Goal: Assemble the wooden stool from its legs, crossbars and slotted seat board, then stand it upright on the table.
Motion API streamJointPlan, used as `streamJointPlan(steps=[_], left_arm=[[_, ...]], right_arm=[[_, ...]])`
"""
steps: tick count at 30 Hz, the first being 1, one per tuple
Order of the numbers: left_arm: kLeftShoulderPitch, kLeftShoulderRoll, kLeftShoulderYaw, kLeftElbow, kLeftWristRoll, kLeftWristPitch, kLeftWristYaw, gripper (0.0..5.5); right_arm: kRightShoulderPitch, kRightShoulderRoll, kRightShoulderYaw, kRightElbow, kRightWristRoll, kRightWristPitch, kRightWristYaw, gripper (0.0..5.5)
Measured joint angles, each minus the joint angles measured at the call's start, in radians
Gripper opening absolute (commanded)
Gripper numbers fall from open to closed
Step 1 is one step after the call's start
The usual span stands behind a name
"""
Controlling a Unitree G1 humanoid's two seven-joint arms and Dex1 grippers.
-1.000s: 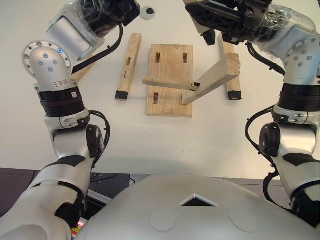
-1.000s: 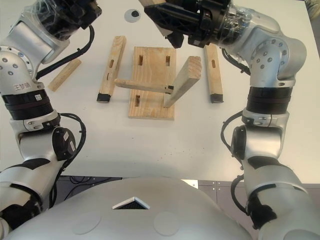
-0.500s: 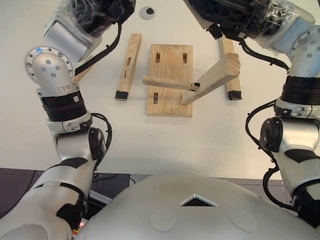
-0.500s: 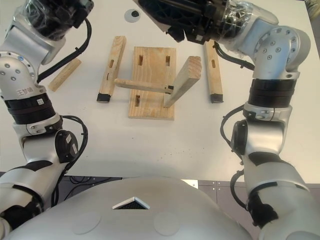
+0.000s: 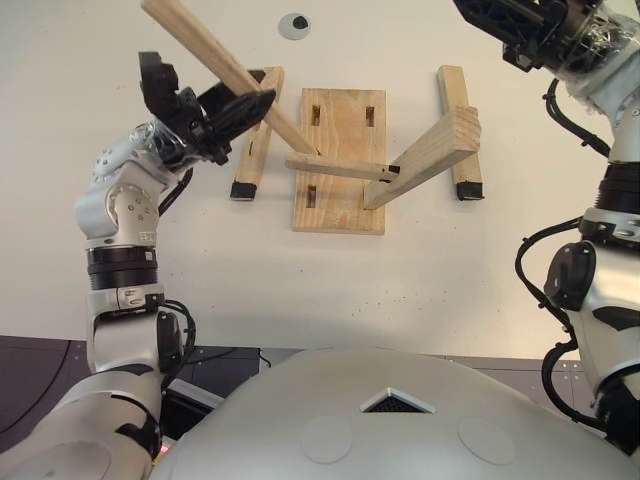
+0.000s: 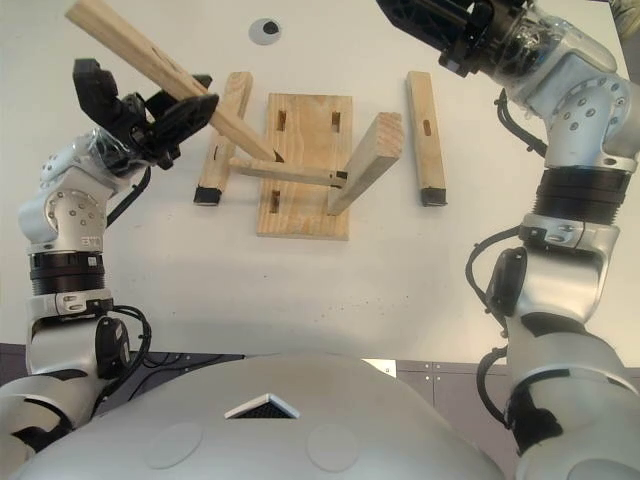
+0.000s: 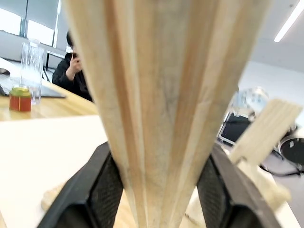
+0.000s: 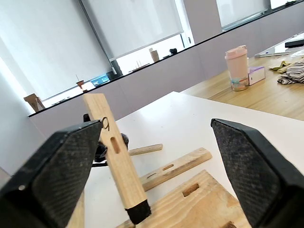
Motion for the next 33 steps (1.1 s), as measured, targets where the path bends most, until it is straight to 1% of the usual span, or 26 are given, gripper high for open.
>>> streamJointPlan(steps=[3, 11, 14, 17, 20, 24, 29, 33], left_arm=[[0.019, 0.004, -0.009, -0.002, 0.009, -0.009, -0.036, 2.03], [0.066, 0.110, -0.023, -0.048, 0.042, -0.030, -0.135, 2.01], [0.071, 0.151, -0.043, -0.051, 0.075, -0.080, -0.169, 2.01], [0.068, 0.162, -0.054, -0.051, 0.091, -0.119, -0.186, 2.01], [0.052, 0.179, -0.079, -0.047, 0.110, -0.166, -0.211, 2.01], [0.018, 0.212, -0.108, -0.033, 0.127, -0.185, -0.249, 2.01], [-0.057, 0.256, -0.170, 0.012, 0.165, -0.259, -0.320, 2.01], [-0.098, 0.263, -0.211, 0.016, 0.194, -0.282, -0.339, 2.01]], right_arm=[[-0.001, 0.002, 0.006, 0.033, -0.013, -0.016, -0.002, 4.20], [-0.002, 0.003, 0.015, 0.068, -0.050, -0.053, -0.001, 4.20], [-0.002, 0.003, 0.015, 0.074, -0.063, -0.073, -0.002, 4.20], [-0.002, 0.004, 0.015, 0.076, -0.071, -0.078, -0.003, 4.20], [-0.001, 0.005, 0.020, 0.075, -0.078, -0.085, -0.003, 4.20], [0.013, 0.007, 0.024, 0.061, -0.079, -0.086, -0.006, 4.20], [0.067, 0.011, 0.026, 0.023, -0.079, -0.088, -0.025, 4.20], [0.084, 0.012, 0.030, -0.001, -0.079, -0.089, -0.039, 4.20]])
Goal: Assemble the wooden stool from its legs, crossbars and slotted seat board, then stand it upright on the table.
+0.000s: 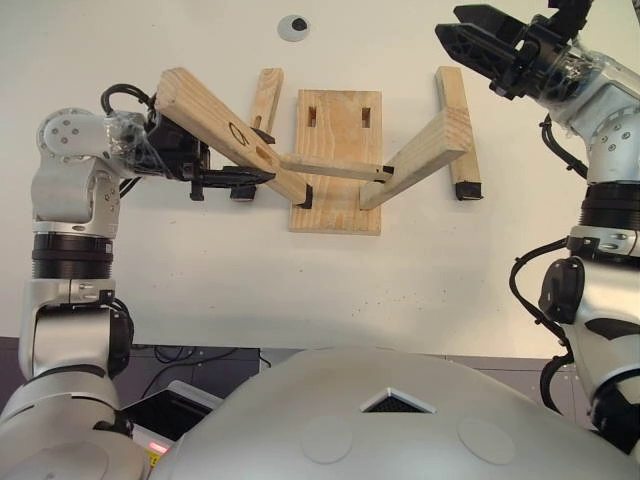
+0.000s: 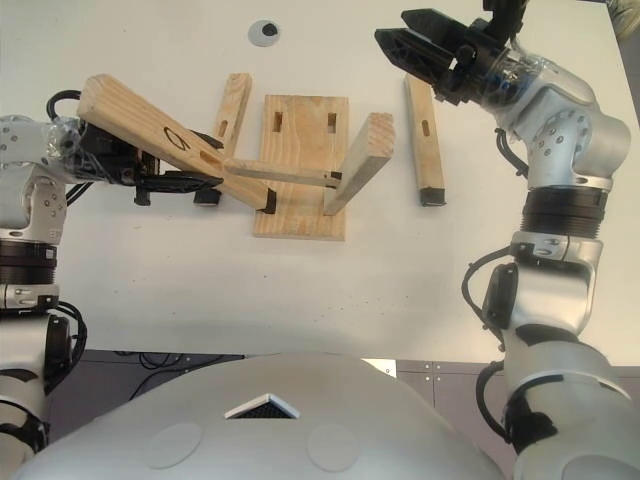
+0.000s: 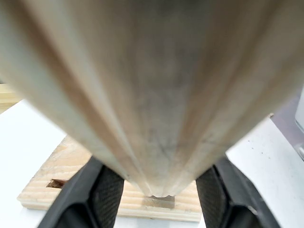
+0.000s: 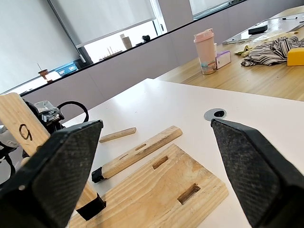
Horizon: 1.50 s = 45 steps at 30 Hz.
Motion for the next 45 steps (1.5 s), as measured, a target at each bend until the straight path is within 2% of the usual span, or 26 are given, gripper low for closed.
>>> streamJointPlan(steps=[17, 19, 22, 26, 29, 35, 37, 39, 45], left_arm=[[-0.003, 0.008, -0.043, -0.116, 0.054, 0.034, 0.047, 2.01], [0.007, 0.008, -0.040, -0.123, 0.054, 0.025, 0.053, 2.01], [0.035, 0.011, -0.030, -0.144, 0.054, 0.014, 0.066, 2.01], [0.059, 0.013, -0.022, -0.168, 0.053, 0.012, 0.085, 2.01], [0.078, 0.016, -0.016, -0.177, 0.052, 0.008, 0.098, 2.01], [0.087, 0.016, -0.014, -0.177, 0.045, -0.002, 0.112, 2.01], [0.089, 0.016, -0.014, -0.178, 0.044, -0.001, 0.116, 2.01], [0.092, 0.016, -0.014, -0.182, 0.043, 0.003, 0.120, 2.01], [0.088, 0.015, -0.023, -0.187, 0.042, 0.018, 0.131, 2.01]], right_arm=[[0.027, 0.000, 0.023, -0.070, -0.031, -0.003, -0.075, 4.20], [-0.094, -0.009, 0.020, -0.157, 0.012, 0.101, -0.108, 4.20], [-0.380, -0.055, 0.047, -0.245, 0.092, 0.304, -0.113, 4.20], [-0.624, -0.166, 0.264, -0.378, 0.142, 0.545, 0.032, 4.20], [-0.675, -0.165, 0.450, -0.446, 0.127, 0.551, 0.136, 4.20], [-0.712, -0.136, 0.797, -0.444, -0.066, 0.442, 0.223, 4.20], [-0.713, -0.120, 0.861, -0.456, -0.109, 0.405, 0.242, 4.20], [-0.711, -0.117, 0.922, -0.454, -0.166, 0.375, 0.253, 3.96], [-0.675, -0.035, 1.033, -0.402, -0.285, 0.321, 0.233, 2.82]])
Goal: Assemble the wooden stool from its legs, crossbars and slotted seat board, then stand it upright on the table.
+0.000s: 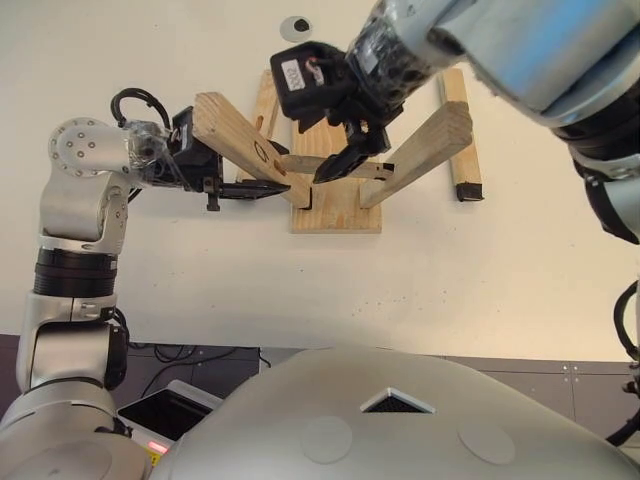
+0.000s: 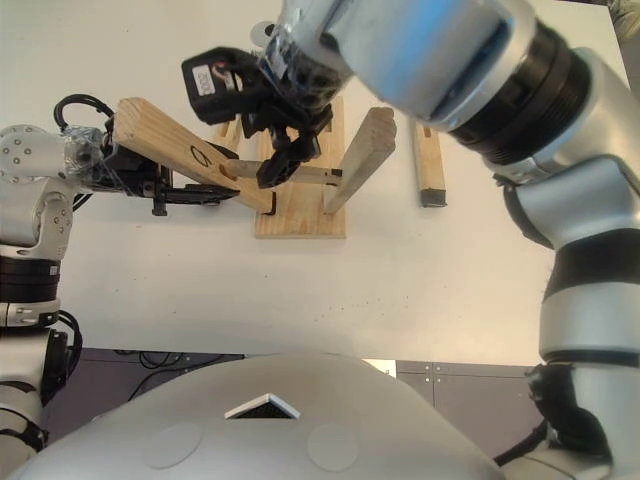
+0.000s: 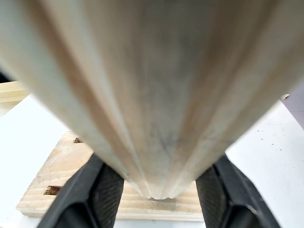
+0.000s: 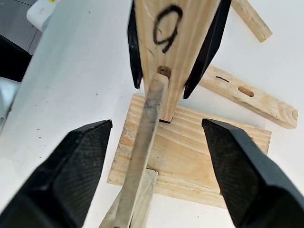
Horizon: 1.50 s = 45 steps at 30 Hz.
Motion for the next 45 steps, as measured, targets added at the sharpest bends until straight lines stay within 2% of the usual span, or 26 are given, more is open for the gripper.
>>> streamJointPlan(steps=[11, 13, 21, 32, 45], left_arm=[[-0.011, -0.004, -0.006, -0.001, 0.000, 0.021, 0.003, 2.01], [-0.010, -0.008, -0.008, -0.005, 0.001, 0.026, 0.021, 2.01], [-0.005, -0.010, -0.014, -0.015, 0.001, 0.030, 0.041, 2.01], [0.047, -0.009, -0.026, -0.143, 0.022, 0.093, 0.142, 2.01], [0.030, -0.005, -0.114, -0.246, 0.092, 0.216, 0.297, 2.01]], right_arm=[[0.079, 0.032, 0.071, 0.008, -0.117, -0.039, 0.003, 0.93], [0.084, 0.032, 0.071, 0.010, -0.126, -0.037, 0.003, 0.73], [0.101, 0.034, 0.068, -0.018, -0.158, -0.018, 0.003, 0.66], [0.142, 0.034, 0.076, -0.061, -0.188, 0.017, -0.025, 0.55], [0.195, 0.036, 0.108, -0.039, -0.268, 0.004, -0.045, 0.48]])
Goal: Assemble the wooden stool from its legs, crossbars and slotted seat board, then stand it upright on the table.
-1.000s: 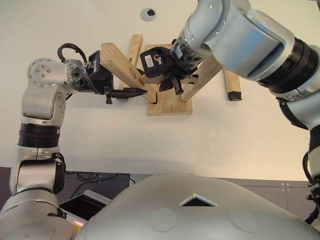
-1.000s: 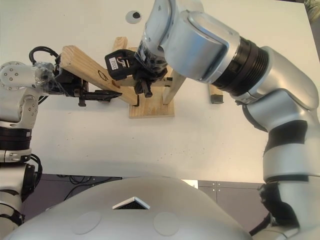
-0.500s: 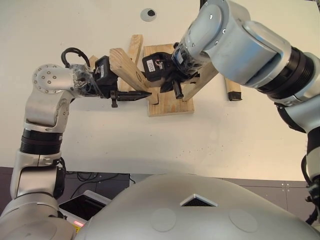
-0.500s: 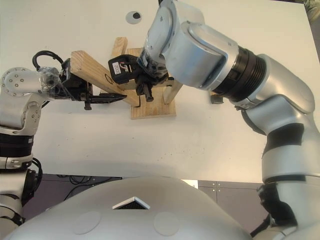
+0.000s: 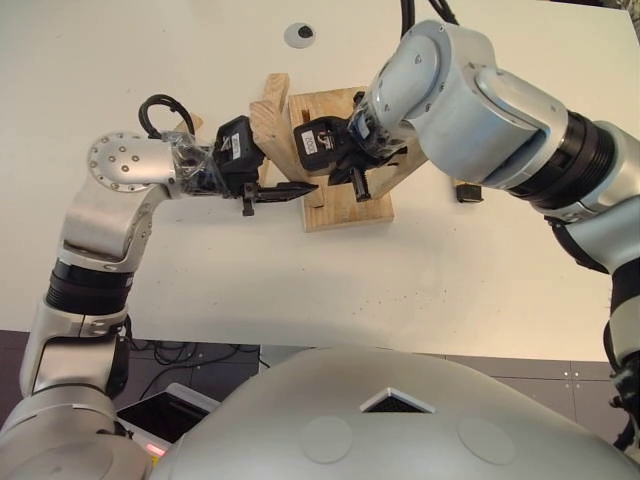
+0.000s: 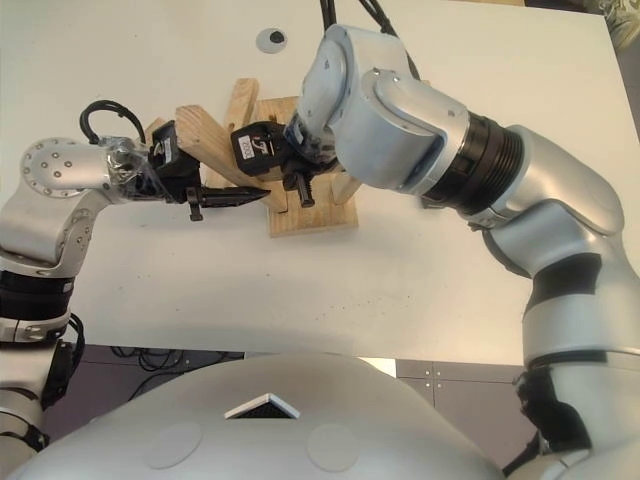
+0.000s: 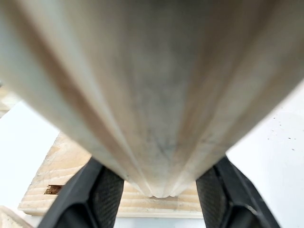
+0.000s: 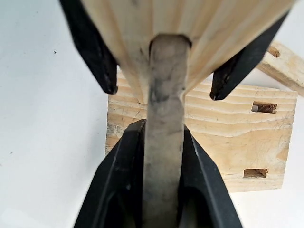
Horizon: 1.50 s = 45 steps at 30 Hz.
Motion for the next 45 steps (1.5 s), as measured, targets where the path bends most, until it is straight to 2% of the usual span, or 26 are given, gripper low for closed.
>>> streamJointPlan(steps=[11, 12, 16, 20, 26, 32, 34, 35, 37, 40, 42, 45], left_arm=[[-0.036, -0.005, -0.051, 0.024, -0.002, 0.010, 0.031, 2.01], [-0.037, -0.003, -0.052, 0.023, -0.002, 0.010, 0.032, 2.01], [-0.053, 0.006, -0.064, 0.005, -0.003, 0.013, 0.034, 2.01], [-0.106, 0.023, -0.097, -0.016, -0.003, 0.049, 0.030, 2.01], [-0.123, 0.042, -0.132, -0.037, -0.003, 0.062, 0.033, 2.01], [-0.134, 0.050, -0.139, -0.031, -0.005, 0.062, 0.029, 2.01], [-0.134, 0.050, -0.139, -0.026, -0.014, 0.062, 0.029, 2.53], [-0.122, 0.089, -0.170, -0.012, 0.032, 0.108, 0.002, 2.69], [-0.041, 0.093, -0.202, 0.041, 0.048, 0.139, -0.018, 2.94], [-0.049, 0.079, -0.165, 0.043, 0.047, 0.127, -0.023, 3.37], [-0.052, 0.072, -0.148, 0.043, 0.047, 0.126, -0.022, 3.37], [-0.038, 0.067, -0.102, 0.038, 0.049, 0.116, 0.005, 3.37]], right_arm=[[0.027, -0.003, -0.070, -0.008, 0.003, 0.082, 0.011, 0.42], [0.032, -0.005, -0.077, -0.010, 0.002, 0.074, 0.011, 0.80], [0.056, -0.009, -0.112, -0.009, 0.023, 0.022, 0.037, 1.47], [0.053, -0.054, -0.202, 0.000, 0.072, -0.066, 0.110, 2.24], [-0.124, -0.089, -0.470, 0.129, 0.127, -0.162, 0.126, 3.20], [-0.143, -0.094, -0.596, 0.364, 0.119, -0.211, 0.077, 4.29], [-0.133, -0.124, -0.637, 0.376, 0.122, -0.209, 0.056, 4.64], [-0.112, -0.128, -0.677, 0.374, 0.130, -0.196, 0.033, 4.80], [-0.043, -0.138, -0.754, 0.371, 0.154, -0.154, -0.022, 4.87], [0.090, -0.126, -0.868, 0.360, 0.179, -0.112, -0.138, 4.87], [0.199, -0.139, -0.910, 0.327, 0.168, -0.127, -0.207, 4.87], [0.410, -0.216, -0.912, 0.254, 0.122, -0.195, -0.251, 4.87]])
